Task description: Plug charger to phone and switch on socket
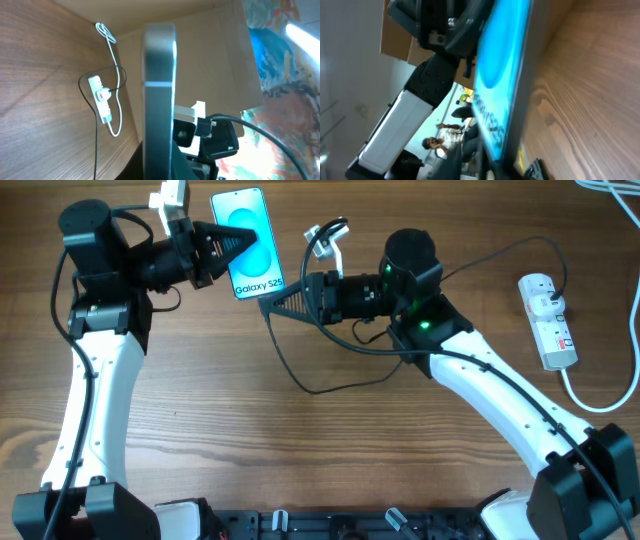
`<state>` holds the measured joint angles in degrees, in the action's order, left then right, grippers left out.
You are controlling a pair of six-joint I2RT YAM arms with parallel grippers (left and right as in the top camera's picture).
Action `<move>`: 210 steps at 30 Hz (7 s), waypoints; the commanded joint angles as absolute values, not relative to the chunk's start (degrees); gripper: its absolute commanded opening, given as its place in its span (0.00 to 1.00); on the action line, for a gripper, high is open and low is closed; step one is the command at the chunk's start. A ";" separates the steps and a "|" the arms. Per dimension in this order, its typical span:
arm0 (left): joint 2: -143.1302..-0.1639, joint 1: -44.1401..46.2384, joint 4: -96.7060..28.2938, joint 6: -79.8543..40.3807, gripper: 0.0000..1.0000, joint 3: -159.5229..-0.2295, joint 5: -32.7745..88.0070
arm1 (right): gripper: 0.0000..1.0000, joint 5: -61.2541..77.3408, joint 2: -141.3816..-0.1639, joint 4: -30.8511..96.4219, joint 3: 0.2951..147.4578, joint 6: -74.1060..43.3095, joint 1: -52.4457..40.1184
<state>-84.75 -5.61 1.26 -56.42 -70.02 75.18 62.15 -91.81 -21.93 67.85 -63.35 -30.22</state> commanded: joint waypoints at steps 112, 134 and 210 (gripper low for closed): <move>-83.79 2.20 -1.32 -45.17 0.04 -65.78 80.66 | 0.44 70.52 -92.42 -3.99 68.88 -40.51 -24.05; -83.79 2.28 -1.34 -43.68 0.04 -65.76 80.20 | 0.26 76.60 -92.42 -8.38 68.88 -45.65 -24.21; -83.79 -8.91 -28.80 -34.26 1.00 -65.78 35.88 | 0.04 52.12 -120.46 10.15 65.17 -28.58 -24.82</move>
